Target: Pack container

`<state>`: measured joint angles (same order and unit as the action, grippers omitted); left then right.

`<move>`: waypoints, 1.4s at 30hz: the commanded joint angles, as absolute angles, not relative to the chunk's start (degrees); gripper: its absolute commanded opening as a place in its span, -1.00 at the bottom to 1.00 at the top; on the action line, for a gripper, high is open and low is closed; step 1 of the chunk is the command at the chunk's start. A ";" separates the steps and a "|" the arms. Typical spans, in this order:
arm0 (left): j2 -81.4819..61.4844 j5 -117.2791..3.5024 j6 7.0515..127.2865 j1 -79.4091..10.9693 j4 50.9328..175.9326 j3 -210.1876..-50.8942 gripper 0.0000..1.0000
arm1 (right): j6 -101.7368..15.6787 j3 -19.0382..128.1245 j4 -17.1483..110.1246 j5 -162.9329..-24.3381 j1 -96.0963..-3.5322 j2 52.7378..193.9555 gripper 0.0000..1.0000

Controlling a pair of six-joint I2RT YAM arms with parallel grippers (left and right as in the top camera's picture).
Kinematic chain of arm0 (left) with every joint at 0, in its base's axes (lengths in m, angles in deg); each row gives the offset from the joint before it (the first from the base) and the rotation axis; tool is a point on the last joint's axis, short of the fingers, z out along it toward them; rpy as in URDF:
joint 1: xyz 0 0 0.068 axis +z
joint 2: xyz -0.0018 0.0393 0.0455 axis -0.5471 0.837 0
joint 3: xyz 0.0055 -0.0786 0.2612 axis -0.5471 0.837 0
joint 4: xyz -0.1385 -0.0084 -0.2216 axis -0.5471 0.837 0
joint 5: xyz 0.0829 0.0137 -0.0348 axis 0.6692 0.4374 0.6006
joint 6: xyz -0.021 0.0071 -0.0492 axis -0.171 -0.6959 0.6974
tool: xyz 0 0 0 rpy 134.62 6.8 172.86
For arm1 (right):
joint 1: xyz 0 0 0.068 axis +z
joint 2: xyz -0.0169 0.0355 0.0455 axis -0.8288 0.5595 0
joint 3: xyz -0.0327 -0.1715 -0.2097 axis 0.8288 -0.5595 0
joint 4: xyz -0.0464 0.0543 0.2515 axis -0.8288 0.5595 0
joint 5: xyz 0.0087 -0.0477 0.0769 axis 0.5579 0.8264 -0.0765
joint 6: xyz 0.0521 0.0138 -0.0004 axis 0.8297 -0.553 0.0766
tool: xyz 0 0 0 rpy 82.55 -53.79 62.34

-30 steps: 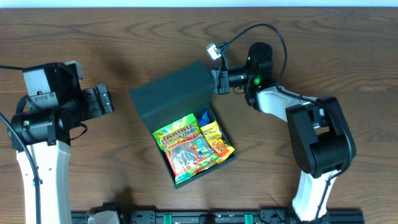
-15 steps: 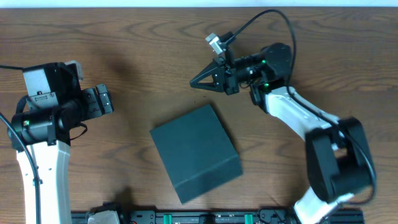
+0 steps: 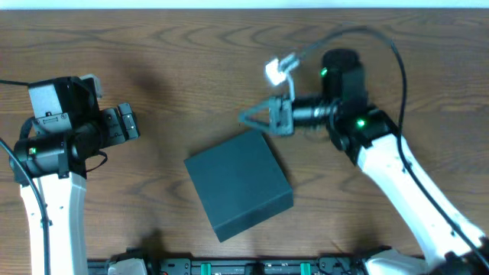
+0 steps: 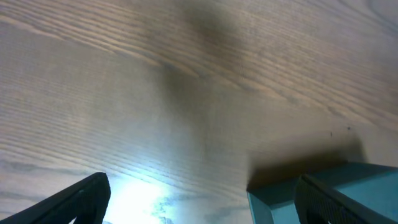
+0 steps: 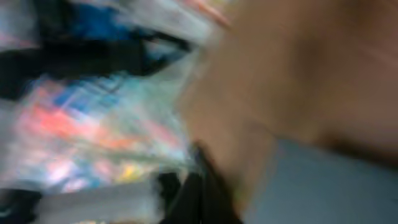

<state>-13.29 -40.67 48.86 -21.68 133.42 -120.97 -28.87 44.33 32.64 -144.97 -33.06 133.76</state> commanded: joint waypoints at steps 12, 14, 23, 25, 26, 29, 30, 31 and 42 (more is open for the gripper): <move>-13.83 -40.69 48.23 -21.53 133.62 -121.32 0.90 | -48.23 36.94 58.24 -116.29 -16.12 126.94 -0.98; -13.83 -40.69 48.25 -21.53 133.62 -121.32 0.90 | -49.72 32.76 57.38 -123.20 -16.14 126.92 -0.97; -13.83 -40.69 48.23 -21.53 133.62 -121.32 0.90 | -50.24 17.53 37.19 -126.30 -18.18 129.35 -0.95; -13.83 -40.69 48.25 -21.53 133.62 -121.32 0.90 | -50.11 16.52 34.81 -126.32 -19.20 132.76 -0.95; -13.83 -40.69 48.25 -21.53 133.62 -121.32 0.90 | -50.11 16.52 34.59 -126.30 -19.51 134.61 -0.95; -13.83 -40.69 48.25 -21.53 133.62 -121.32 0.90 | -48.10 16.54 33.38 -125.91 -19.86 138.70 -0.98; -13.83 -40.69 48.25 -21.53 133.62 -121.32 0.91 | -47.82 16.54 32.64 -125.93 -19.92 139.73 -0.97; -13.83 -40.69 48.23 -21.53 133.62 -121.32 0.91 | -47.71 16.54 31.81 -125.93 -19.92 140.49 -0.97; -13.83 -40.69 48.25 -21.53 133.62 -121.32 0.90 | -43.71 18.38 31.94 -132.49 -18.74 133.17 -0.98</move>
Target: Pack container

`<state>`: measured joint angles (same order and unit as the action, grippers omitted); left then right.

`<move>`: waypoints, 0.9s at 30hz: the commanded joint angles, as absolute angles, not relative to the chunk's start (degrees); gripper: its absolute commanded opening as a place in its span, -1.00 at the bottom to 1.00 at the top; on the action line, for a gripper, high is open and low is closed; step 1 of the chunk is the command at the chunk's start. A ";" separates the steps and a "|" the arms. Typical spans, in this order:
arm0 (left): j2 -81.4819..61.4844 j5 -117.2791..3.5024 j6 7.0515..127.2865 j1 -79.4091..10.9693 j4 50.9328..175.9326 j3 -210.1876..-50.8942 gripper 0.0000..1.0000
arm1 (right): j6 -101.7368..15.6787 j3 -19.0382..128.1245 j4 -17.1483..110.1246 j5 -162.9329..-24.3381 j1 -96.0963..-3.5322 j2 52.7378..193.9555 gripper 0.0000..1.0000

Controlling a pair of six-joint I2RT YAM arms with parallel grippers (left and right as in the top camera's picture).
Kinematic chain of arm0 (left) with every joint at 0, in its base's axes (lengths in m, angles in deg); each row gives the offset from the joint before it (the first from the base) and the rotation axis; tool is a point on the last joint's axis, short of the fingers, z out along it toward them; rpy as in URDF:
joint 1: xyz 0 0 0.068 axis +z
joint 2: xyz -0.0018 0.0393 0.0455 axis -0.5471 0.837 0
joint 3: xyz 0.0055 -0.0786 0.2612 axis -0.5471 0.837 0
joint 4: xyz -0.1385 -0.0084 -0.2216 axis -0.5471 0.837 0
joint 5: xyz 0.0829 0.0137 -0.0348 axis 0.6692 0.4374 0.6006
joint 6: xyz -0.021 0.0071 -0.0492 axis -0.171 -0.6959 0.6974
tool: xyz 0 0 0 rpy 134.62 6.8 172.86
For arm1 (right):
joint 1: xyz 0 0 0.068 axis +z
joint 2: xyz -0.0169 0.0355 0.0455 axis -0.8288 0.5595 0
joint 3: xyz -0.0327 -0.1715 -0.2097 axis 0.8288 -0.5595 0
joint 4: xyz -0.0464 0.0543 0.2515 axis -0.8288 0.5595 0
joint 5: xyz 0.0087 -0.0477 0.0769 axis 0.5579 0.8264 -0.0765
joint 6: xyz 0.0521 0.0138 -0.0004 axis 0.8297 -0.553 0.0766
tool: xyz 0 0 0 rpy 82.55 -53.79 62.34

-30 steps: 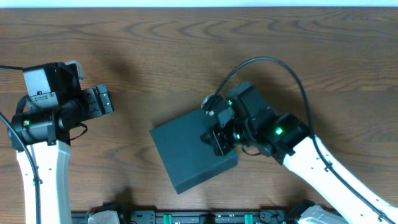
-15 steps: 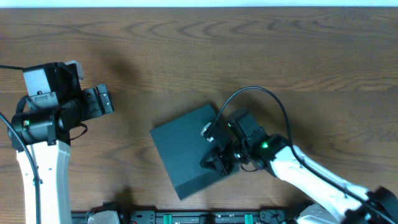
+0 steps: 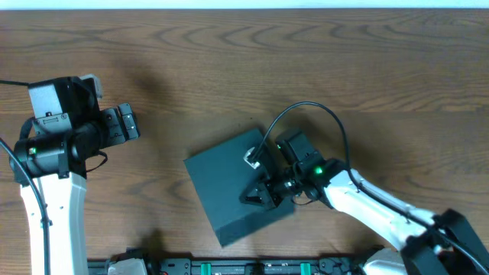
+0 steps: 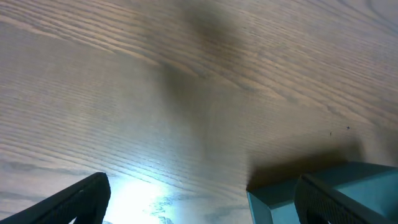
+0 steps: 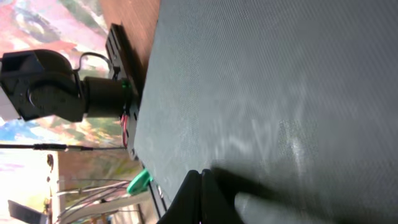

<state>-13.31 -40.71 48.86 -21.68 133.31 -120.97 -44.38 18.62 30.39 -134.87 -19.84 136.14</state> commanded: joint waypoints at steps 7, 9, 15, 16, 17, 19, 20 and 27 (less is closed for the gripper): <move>-13.83 -40.69 48.23 -21.53 133.62 -121.32 0.90 | -42.99 18.14 44.60 -118.74 -14.31 127.31 -0.97; -13.83 -40.69 48.23 -21.53 133.62 -121.32 0.90 | -42.50 17.48 45.41 -117.23 -14.31 127.51 -0.97; -13.83 -40.69 48.23 -21.53 133.62 -121.32 0.91 | -38.20 14.97 44.03 -110.56 -14.37 128.19 -0.97; -13.83 -40.69 48.23 -21.53 133.62 -121.32 0.90 | -37.15 14.64 43.99 -110.59 -14.31 128.73 -0.97; -13.83 -40.69 48.23 -21.53 133.62 -121.32 0.91 | -36.93 14.38 43.61 -109.80 -14.31 129.06 -0.97; -13.83 -40.69 48.25 -21.53 133.62 -121.32 0.91 | -34.02 13.73 41.95 -106.30 -14.31 129.65 -0.97; -13.83 -40.69 48.25 -21.53 133.62 -121.32 0.90 | -32.63 13.51 40.31 -105.19 -14.31 129.85 -0.98; -13.83 -40.69 48.23 -21.53 133.62 -121.32 0.91 | -22.20 13.48 18.96 -110.94 -12.62 130.70 -0.97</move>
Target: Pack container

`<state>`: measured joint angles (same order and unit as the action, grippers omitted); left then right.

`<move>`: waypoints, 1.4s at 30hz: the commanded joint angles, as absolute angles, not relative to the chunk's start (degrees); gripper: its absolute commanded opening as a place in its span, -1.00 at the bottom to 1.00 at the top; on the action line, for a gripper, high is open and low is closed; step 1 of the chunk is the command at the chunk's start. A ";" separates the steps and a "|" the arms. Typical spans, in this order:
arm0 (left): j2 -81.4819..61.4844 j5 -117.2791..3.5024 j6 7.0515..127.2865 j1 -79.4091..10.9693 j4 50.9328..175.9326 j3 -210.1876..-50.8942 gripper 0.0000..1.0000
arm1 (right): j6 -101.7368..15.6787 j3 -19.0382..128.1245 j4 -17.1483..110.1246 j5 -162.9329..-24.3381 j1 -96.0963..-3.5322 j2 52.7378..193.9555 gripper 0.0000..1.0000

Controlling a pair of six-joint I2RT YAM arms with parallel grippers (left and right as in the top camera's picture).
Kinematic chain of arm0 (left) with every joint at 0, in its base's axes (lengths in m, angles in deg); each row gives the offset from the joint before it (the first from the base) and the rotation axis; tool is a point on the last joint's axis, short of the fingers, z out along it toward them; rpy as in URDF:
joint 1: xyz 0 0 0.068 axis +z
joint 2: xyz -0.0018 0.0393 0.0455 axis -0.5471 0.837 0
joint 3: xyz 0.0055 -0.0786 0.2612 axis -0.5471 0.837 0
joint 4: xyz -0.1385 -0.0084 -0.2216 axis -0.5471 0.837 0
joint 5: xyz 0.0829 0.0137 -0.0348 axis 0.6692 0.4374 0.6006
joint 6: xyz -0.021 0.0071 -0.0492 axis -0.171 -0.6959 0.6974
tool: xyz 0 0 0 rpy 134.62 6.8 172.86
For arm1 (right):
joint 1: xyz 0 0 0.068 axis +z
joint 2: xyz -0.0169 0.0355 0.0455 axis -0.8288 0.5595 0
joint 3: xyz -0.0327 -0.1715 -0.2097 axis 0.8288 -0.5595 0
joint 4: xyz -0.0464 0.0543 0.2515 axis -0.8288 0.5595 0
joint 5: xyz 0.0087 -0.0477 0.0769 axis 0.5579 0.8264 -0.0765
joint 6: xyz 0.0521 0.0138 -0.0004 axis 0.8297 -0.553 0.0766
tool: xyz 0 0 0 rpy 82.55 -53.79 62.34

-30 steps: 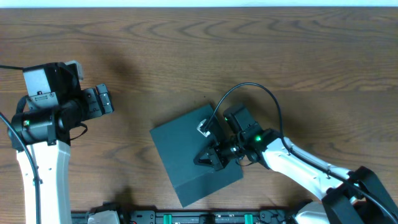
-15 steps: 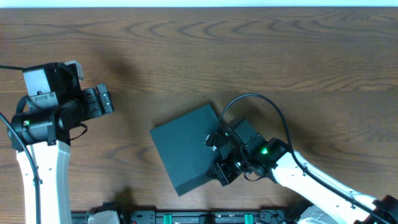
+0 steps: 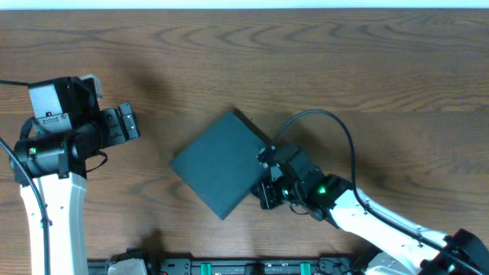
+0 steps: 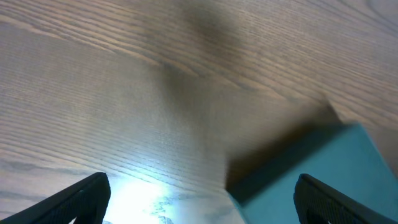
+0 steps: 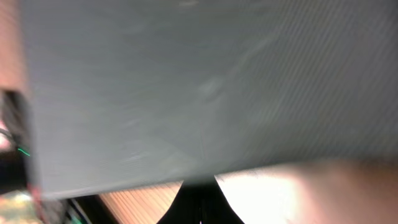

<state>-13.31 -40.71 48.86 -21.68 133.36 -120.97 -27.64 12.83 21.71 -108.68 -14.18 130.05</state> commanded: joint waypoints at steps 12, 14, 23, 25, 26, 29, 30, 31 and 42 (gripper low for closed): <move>-13.83 -40.69 48.23 -21.53 133.62 -121.32 0.91 | -30.35 20.04 18.85 -126.93 -3.77 131.88 -0.97; -13.83 -40.69 48.23 -21.53 133.62 -121.32 0.91 | -34.85 24.87 25.47 -123.39 -3.01 135.40 -0.97; -13.83 -40.69 48.23 -21.53 133.62 -121.32 0.91 | -53.00 46.47 42.78 -110.45 2.04 151.82 -0.97; -13.83 -40.69 48.23 -21.53 133.62 -121.32 0.91 | -54.02 49.33 42.98 -109.73 3.37 153.96 -0.97; -13.83 -40.69 48.23 -21.53 133.62 -121.32 0.90 | -54.09 50.16 42.83 -109.30 3.83 154.55 -0.98; -13.83 -40.69 48.23 -21.53 133.62 -121.32 0.91 | -54.46 51.60 39.94 -109.08 4.99 156.08 -0.98; -13.83 -40.69 48.23 -21.53 133.62 -121.32 0.90 | -54.44 51.82 38.81 -108.97 5.28 156.91 -0.97; -13.83 -40.69 48.23 -21.53 133.62 -121.32 0.91 | -54.44 51.91 37.73 -108.86 5.58 158.13 -0.97; -13.83 -40.69 48.23 -21.53 133.62 -121.32 0.90 | -51.09 51.91 26.81 -81.49 4.29 163.33 -0.97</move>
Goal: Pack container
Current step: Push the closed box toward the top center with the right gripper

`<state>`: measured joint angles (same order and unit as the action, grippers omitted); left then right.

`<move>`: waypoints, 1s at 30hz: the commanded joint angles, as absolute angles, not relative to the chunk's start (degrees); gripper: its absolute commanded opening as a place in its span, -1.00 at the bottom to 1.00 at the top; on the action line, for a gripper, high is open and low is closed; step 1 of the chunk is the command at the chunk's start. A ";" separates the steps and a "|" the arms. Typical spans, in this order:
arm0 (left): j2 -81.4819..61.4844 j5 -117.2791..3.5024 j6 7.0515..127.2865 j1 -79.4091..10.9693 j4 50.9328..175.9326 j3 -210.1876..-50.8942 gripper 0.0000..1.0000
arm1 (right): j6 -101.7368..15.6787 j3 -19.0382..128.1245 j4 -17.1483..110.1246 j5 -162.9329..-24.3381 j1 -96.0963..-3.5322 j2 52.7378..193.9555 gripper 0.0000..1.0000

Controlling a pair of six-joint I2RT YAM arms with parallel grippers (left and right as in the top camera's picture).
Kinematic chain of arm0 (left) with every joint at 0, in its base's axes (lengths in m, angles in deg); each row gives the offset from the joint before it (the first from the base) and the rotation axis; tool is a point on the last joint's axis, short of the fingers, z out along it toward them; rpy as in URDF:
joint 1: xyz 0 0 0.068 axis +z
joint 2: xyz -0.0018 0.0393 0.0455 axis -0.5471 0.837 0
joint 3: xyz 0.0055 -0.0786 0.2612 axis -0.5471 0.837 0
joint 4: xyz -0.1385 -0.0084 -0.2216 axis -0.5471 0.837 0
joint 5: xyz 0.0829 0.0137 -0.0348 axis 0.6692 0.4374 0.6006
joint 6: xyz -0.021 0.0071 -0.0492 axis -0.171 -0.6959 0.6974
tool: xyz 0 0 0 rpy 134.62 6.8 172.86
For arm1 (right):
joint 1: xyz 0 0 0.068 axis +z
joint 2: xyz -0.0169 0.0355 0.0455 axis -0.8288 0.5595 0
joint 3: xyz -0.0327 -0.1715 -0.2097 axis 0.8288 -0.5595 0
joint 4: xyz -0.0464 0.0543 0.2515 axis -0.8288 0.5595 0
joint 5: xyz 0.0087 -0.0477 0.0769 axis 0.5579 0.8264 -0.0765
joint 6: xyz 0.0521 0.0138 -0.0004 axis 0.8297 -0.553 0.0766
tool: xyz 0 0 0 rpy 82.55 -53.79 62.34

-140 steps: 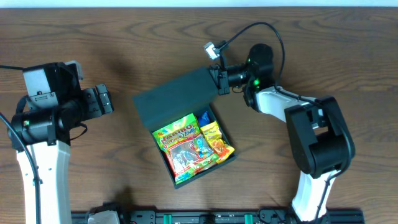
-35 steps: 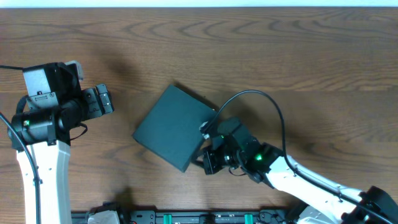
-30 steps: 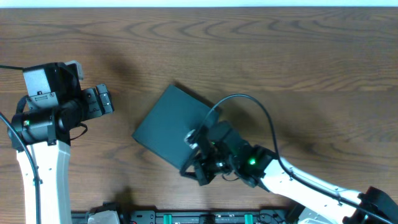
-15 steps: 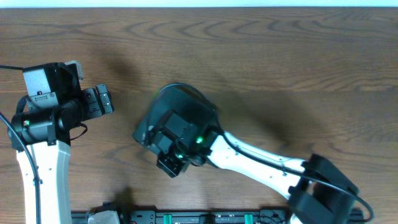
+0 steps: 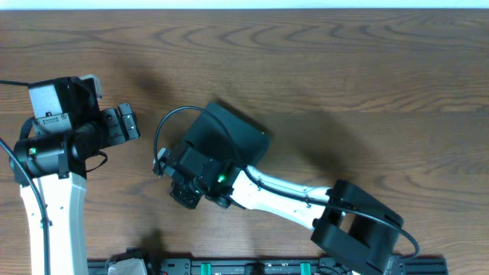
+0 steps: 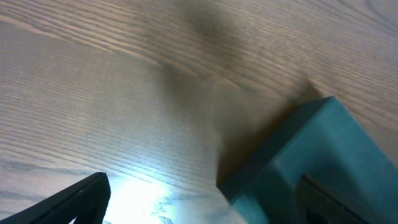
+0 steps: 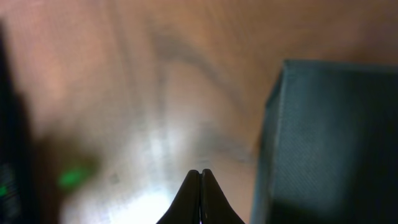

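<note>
The dark teal box (image 5: 233,136) lies closed on the wooden table, left of centre, one corner pointing away from me. It fills the right side of the right wrist view as the box (image 7: 329,137), and shows low right as the box (image 6: 317,162) in the left wrist view. My right gripper (image 5: 182,195) is shut and empty, low over the table just off the box's near-left side; in its own view the right gripper (image 7: 200,174) points at bare wood. My left gripper (image 5: 130,124) is open at the far left, and the left gripper (image 6: 203,185) faces the box's corner.
The right arm (image 5: 290,195) reaches across from the bottom right, its wrist overlapping the box's near edge. A rail with green lights (image 5: 229,267) runs along the table's near edge. The wooden table (image 5: 367,76) shows bare wood behind and to the right.
The box has shifted up and to the left and turned. My right gripper, then at the box's right edge, is now off its near-left side, still shut. The left arm has not moved.
First my right gripper hung above the box's far corner, the box lying at centre. Then it was shut and resting on the box's top. Then the box had turned and slid left with the gripper at its right edge. Now it lies further left.
</note>
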<state>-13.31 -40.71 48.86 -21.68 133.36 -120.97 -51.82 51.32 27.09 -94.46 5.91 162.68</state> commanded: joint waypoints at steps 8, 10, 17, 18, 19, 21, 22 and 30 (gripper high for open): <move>-13.83 -40.69 48.23 -21.53 133.62 -121.32 0.90 | -50.72 51.91 22.54 -70.96 -0.58 163.33 -0.97; -13.83 -40.69 48.23 -21.53 133.62 -121.32 0.91 | -49.24 51.91 21.19 -68.69 -2.44 163.55 -0.97; -13.83 -40.69 48.23 -21.53 133.62 -121.32 0.90 | -47.73 51.91 16.97 -66.72 -9.37 165.67 -0.97; -13.83 -40.69 48.23 -21.53 133.62 -121.32 0.91 | -47.71 51.91 16.86 -66.67 -10.31 165.89 -0.97; -13.83 -40.69 48.23 -21.53 133.62 -121.32 0.90 | -47.23 51.91 16.56 -66.67 -11.49 166.18 -0.97; -13.83 -40.69 48.23 -21.53 133.62 -121.32 0.90 | -45.50 51.91 14.70 -66.70 -14.11 166.18 -0.97; -13.83 -40.69 48.23 -21.53 133.62 -121.32 0.90 | -45.17 51.91 13.45 -66.67 -15.01 166.18 -0.97; -13.83 -40.69 48.25 -21.53 133.62 -121.32 0.90 | -45.21 51.91 9.10 -65.23 -19.68 165.48 -0.97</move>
